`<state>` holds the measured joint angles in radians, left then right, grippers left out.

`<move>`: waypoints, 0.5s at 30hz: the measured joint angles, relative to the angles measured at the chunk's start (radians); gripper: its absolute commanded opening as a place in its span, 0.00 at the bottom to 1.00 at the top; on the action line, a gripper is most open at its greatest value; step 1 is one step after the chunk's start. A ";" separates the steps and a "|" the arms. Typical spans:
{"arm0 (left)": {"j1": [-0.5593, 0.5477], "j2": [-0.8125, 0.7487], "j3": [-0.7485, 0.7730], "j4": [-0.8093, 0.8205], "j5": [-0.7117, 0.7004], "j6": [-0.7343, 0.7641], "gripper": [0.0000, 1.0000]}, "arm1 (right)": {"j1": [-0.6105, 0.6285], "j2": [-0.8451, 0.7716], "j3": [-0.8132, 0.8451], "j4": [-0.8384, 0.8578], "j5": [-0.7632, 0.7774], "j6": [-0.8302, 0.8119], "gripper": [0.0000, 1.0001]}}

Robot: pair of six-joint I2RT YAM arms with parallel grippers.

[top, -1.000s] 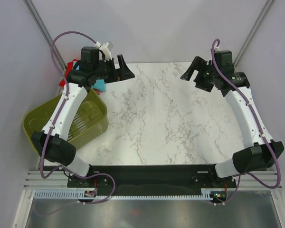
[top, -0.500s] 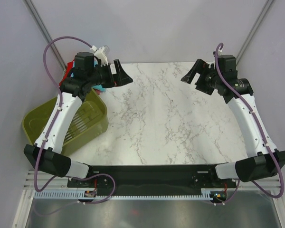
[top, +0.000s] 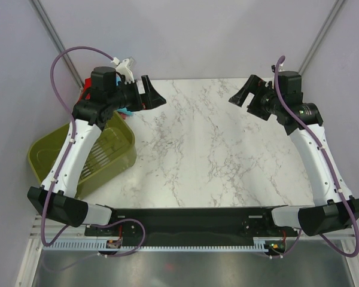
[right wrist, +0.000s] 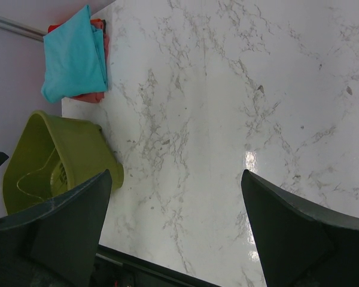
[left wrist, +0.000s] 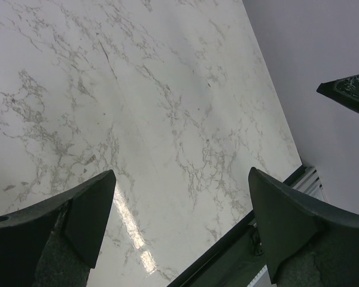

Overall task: Fold and stack the t-shirts
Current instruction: Reset both grippers

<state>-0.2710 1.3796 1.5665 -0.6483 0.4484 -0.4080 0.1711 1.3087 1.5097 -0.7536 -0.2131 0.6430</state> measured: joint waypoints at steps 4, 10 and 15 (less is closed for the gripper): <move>0.000 0.000 0.000 0.000 0.000 0.000 1.00 | 0.000 0.000 0.000 0.005 0.000 0.000 0.98; 0.000 0.000 0.000 0.000 -0.002 0.000 1.00 | 0.000 0.000 0.000 0.007 0.001 -0.001 0.98; 0.000 0.000 0.000 0.000 -0.013 0.000 1.00 | 0.000 0.000 0.000 0.015 0.002 -0.003 0.98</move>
<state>-0.2710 1.3796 1.5665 -0.6483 0.4351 -0.4080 0.1711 1.3083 1.5097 -0.7387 -0.2111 0.6399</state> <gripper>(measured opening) 0.995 0.979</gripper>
